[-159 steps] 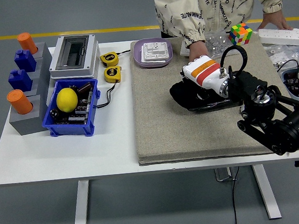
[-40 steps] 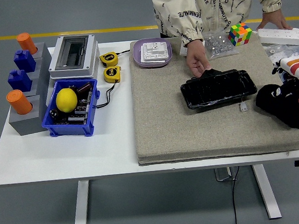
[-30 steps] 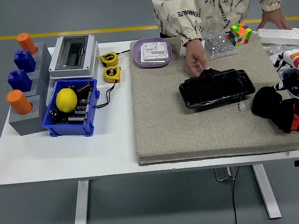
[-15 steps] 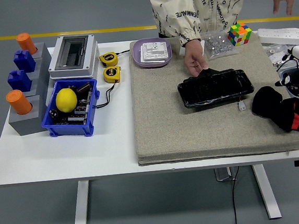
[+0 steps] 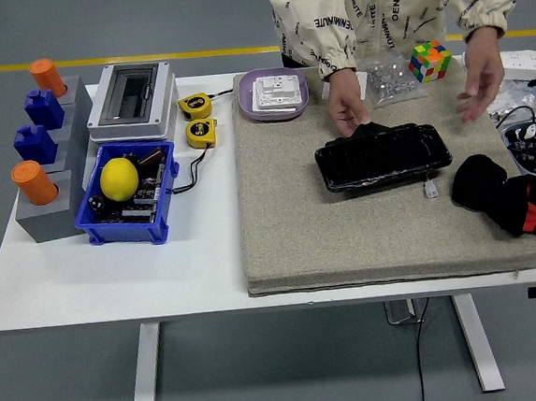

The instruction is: Pick the rag up,wipe the panel,place it on the desk

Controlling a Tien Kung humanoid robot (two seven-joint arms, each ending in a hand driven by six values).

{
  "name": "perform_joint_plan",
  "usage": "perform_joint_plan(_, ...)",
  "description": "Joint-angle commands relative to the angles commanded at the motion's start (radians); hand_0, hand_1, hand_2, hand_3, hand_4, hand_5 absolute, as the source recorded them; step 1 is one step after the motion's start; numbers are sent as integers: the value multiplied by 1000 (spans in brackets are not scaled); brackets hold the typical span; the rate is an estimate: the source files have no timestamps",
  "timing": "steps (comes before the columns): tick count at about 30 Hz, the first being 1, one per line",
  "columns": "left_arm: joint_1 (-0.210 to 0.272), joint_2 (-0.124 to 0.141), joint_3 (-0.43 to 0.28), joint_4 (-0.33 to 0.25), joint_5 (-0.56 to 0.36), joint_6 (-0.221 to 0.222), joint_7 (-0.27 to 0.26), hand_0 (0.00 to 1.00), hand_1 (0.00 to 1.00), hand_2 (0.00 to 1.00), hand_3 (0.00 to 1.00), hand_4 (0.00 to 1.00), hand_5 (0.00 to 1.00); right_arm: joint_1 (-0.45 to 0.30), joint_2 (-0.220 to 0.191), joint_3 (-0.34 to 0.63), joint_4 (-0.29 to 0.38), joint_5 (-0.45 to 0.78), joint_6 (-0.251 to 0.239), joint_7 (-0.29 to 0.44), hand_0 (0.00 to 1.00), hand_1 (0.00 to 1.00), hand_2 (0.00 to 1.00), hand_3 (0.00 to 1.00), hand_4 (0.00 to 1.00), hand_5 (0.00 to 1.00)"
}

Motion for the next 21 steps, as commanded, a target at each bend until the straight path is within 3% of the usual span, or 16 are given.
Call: perform_joint_plan(21,0,1,-13,0,11,0,0,635,658,685,573,613,509,-129,27,130,129,-23,74,-69,707,682,772,775,998,654)
